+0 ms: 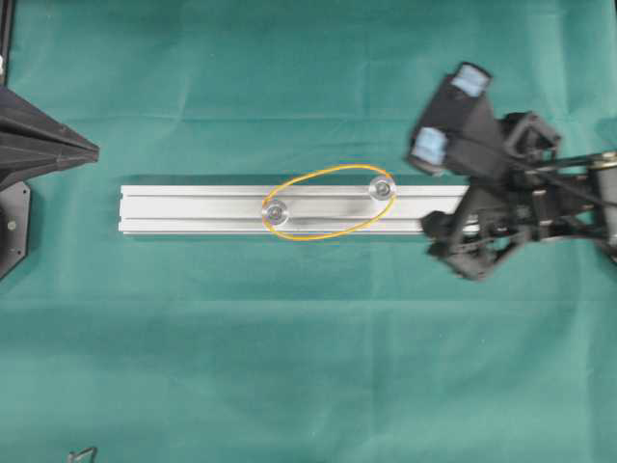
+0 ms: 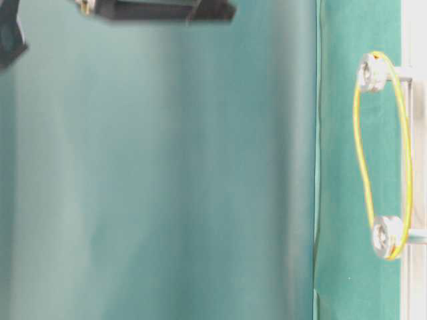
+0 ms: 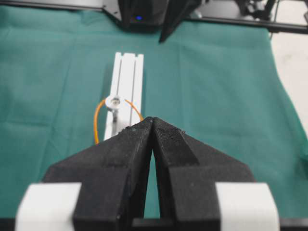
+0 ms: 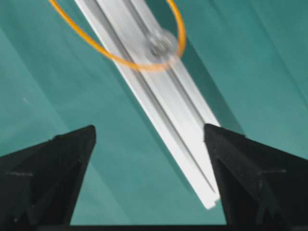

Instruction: Hook the rubber onto the shaft.

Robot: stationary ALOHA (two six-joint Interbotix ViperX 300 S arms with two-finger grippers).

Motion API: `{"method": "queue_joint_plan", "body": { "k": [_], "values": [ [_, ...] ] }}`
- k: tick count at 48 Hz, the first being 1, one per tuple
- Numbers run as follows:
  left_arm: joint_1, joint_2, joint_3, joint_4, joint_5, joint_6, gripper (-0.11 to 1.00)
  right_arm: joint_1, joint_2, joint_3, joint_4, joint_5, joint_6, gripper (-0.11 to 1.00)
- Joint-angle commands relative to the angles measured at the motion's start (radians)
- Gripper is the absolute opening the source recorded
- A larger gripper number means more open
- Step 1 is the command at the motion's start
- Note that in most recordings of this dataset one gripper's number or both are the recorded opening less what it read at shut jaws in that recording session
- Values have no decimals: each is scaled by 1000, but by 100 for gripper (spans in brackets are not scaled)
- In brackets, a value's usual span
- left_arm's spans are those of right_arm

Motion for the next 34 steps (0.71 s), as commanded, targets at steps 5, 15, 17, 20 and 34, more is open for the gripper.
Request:
{"method": "queue_joint_plan", "body": {
  "k": [5, 15, 17, 20, 34],
  "values": [
    [-3, 11, -11, 3, 18, 3, 0, 5, -132, 75, -3, -23, -15, 94],
    [-3, 12, -11, 5, 28, 3, 0, 6, -173, 120, -3, -49, -64, 94],
    [-3, 12, -12, 5, 28, 3, 0, 6, -172, 121, -3, -55, -75, 94],
    [-3, 12, -11, 5, 28, 3, 0, 6, -170, 121, -3, -66, -97, 94],
    [-3, 12, -11, 8, 28, 3, 0, 6, -192, 132, -5, -91, -121, 94]
  ]
}}
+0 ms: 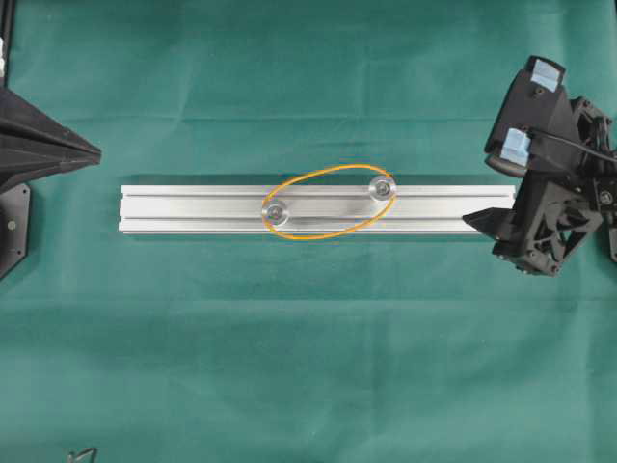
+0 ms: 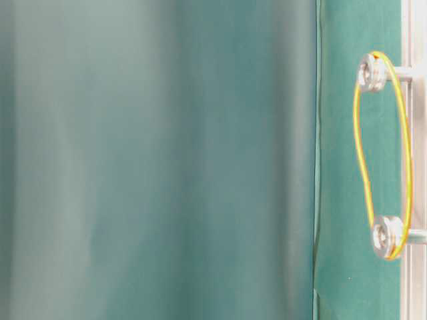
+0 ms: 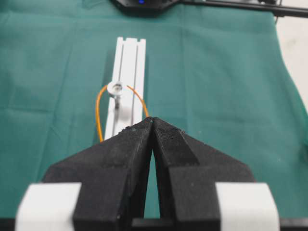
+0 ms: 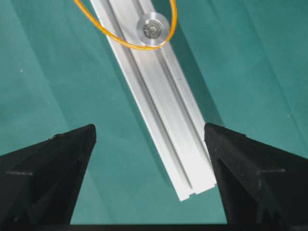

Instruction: Hook the rubber onto the shaft.

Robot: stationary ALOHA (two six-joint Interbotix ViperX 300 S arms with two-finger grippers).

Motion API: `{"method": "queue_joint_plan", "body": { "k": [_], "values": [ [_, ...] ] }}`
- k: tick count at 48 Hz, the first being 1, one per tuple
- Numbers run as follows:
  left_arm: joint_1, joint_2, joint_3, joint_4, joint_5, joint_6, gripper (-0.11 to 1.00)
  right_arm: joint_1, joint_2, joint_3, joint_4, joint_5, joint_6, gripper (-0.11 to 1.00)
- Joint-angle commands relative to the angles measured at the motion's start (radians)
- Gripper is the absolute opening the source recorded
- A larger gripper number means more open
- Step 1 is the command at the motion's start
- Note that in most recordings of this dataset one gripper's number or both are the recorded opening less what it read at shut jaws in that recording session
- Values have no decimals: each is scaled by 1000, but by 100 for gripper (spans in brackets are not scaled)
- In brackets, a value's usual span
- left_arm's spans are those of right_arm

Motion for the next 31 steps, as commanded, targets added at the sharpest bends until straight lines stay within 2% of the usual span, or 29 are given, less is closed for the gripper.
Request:
{"method": "queue_joint_plan", "body": {
  "k": [1, 8, 15, 23, 28, 31],
  "values": [
    [-3, 8, -12, 5, -5, 2, 0, 3, -21, -6, -3, -8, -5, 94],
    [-3, 8, -12, 6, -5, 2, 0, 3, -40, 3, -3, -5, -46, 94],
    [-3, 9, -14, 6, -3, 2, 0, 3, -43, 5, -3, 11, -156, 94],
    [-3, 9, -12, 6, -3, 2, 0, 3, -37, 3, -3, 31, -321, 94],
    [-3, 9, -14, 6, -3, 2, 0, 3, -37, 2, -3, 41, -390, 94],
    [-3, 8, -12, 6, -3, 2, 0, 2, -37, 2, -3, 44, -405, 94]
  ]
}}
